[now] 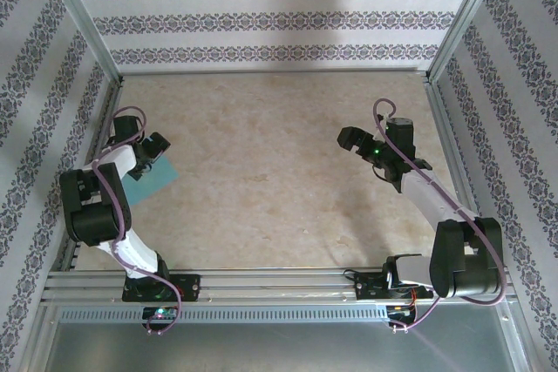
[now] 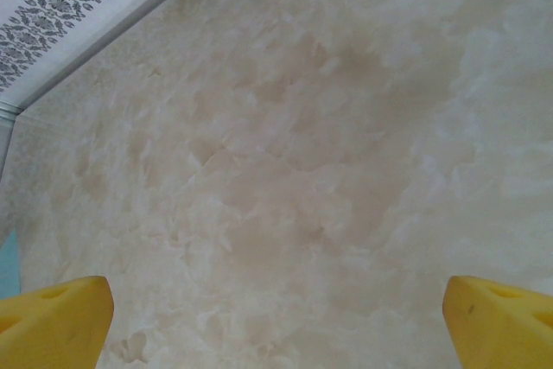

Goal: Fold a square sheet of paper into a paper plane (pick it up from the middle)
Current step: Move the square sheet of paper to the center of the table.

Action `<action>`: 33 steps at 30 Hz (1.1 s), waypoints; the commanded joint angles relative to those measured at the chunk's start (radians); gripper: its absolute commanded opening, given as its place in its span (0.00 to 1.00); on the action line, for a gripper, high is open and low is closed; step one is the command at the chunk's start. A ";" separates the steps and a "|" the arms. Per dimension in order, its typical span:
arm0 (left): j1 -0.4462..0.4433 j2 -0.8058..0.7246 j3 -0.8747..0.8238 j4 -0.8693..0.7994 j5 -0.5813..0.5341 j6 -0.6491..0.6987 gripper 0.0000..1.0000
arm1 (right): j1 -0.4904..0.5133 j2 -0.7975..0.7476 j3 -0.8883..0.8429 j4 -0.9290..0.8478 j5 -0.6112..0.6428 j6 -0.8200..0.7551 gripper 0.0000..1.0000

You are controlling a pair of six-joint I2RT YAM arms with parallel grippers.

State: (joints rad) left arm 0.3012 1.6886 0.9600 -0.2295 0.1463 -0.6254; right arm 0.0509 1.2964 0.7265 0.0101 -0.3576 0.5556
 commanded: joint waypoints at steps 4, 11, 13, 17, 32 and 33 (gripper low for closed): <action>0.000 0.061 0.039 -0.068 0.083 0.033 1.00 | 0.017 0.024 0.033 0.004 -0.002 0.017 0.98; -0.090 0.075 0.017 -0.105 0.165 0.039 1.00 | 0.019 0.053 0.040 0.004 0.002 0.034 0.98; -0.150 0.067 0.004 -0.109 0.190 0.018 1.00 | 0.022 0.063 0.044 0.004 0.002 0.045 0.98; -0.312 0.039 -0.028 -0.096 0.210 -0.079 1.00 | 0.035 0.079 0.050 0.005 -0.001 0.064 0.98; -0.821 0.099 -0.007 0.154 0.233 -0.603 0.96 | 0.115 0.078 0.019 -0.020 0.041 0.147 0.98; -0.824 0.085 0.012 0.138 0.233 -0.587 0.96 | 0.120 0.071 0.016 -0.025 0.043 0.153 0.97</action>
State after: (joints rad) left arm -0.5037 1.7531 0.9565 -0.0761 0.3668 -1.1202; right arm 0.1558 1.3941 0.7506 0.0021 -0.3443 0.6792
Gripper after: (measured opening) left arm 0.960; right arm 0.971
